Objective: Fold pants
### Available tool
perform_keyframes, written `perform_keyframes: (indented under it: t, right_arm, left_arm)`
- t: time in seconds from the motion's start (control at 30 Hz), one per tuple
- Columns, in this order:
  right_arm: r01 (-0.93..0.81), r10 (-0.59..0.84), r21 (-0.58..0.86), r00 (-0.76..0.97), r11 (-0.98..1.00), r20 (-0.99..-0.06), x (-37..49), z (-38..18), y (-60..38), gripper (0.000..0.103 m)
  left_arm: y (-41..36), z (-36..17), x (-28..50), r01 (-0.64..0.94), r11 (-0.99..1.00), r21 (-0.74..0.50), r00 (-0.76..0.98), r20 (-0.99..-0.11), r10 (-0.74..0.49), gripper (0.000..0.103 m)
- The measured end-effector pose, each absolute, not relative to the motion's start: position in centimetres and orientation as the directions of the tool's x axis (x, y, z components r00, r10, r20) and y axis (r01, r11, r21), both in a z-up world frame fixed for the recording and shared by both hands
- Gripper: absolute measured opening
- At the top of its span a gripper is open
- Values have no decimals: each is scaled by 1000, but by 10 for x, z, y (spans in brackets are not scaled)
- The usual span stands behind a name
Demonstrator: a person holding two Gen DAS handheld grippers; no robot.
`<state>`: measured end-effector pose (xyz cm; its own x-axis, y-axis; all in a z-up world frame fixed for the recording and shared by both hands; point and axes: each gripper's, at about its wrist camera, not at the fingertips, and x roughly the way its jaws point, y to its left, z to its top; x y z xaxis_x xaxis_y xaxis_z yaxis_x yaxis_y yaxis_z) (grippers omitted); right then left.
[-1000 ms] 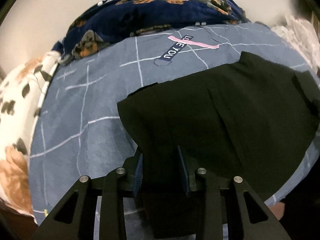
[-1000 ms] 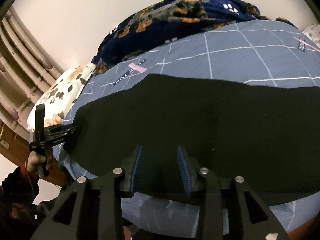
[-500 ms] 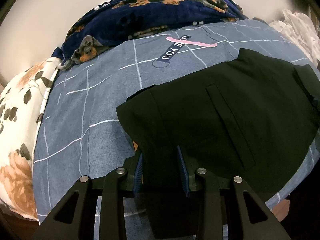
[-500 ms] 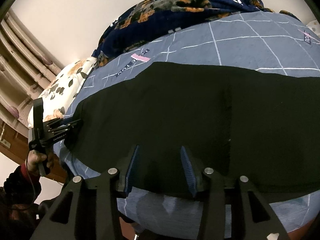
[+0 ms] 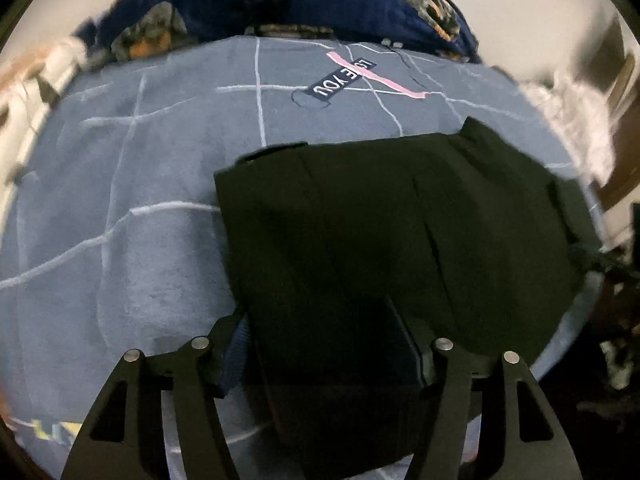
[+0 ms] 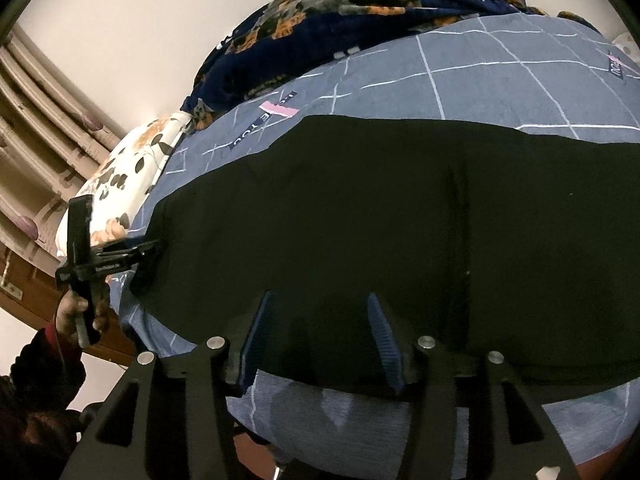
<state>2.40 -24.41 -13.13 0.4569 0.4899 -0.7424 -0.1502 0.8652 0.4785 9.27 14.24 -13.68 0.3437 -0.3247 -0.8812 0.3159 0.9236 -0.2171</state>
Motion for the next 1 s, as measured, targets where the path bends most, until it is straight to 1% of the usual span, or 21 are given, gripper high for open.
perform_keyframes:
  t: [0.07, 0.2, 0.3, 0.4, 0.47, 0.57, 0.63, 0.7, 0.73, 0.87, 0.93, 1.0]
  right_arm:
    - [-150, 491, 480, 454, 865, -744, 24, -132, -244, 50]
    - [-141, 492, 485, 451, 863, -745, 26, -133, -245, 52]
    - [-133, 495, 492, 451, 860, -743, 27, -134, -246, 52]
    - [-130, 495, 495, 455, 859, -740, 26, -134, -246, 52]
    - [-127, 497, 499, 454, 857, -739, 25, -135, -246, 52]
    - [-125, 502, 504, 451, 854, -738, 26, -136, -245, 54]
    - [-129, 502, 503, 450, 855, -739, 27, -136, -244, 54]
    - [-134, 504, 502, 449, 854, -738, 27, -135, -242, 54]
    - [-134, 504, 502, 448, 855, -738, 27, -135, -241, 54]
    - [-132, 503, 502, 448, 855, -739, 27, -135, -241, 55]
    - [-127, 501, 502, 447, 855, -741, 26, -136, -241, 55]
    - [-126, 501, 503, 448, 855, -741, 27, -136, -239, 57]
  left_arm:
    - [140, -136, 93, 351, 911, -216, 333, -881, -337, 62]
    - [141, -136, 97, 363, 898, -248, 309, -877, -367, 44]
    - [150, -134, 101, 349, 886, -306, 292, -863, -413, 34]
    - [167, -135, 107, 301, 870, -390, 272, -839, -470, 27]
    - [169, -135, 107, 297, 869, -396, 271, -837, -475, 26]
    - [165, -135, 107, 309, 875, -373, 266, -849, -456, 26]
    - [166, -136, 109, 312, 873, -374, 252, -854, -455, 30]
    - [168, -140, 113, 306, 860, -408, 215, -851, -479, 36]
    - [169, -142, 114, 310, 847, -432, 189, -845, -500, 37]
    - [166, -142, 116, 335, 828, -450, 157, -840, -520, 38]
    - [167, -143, 119, 315, 821, -476, 144, -831, -537, 38]
    - [170, -144, 122, 312, 820, -479, 147, -829, -540, 33]
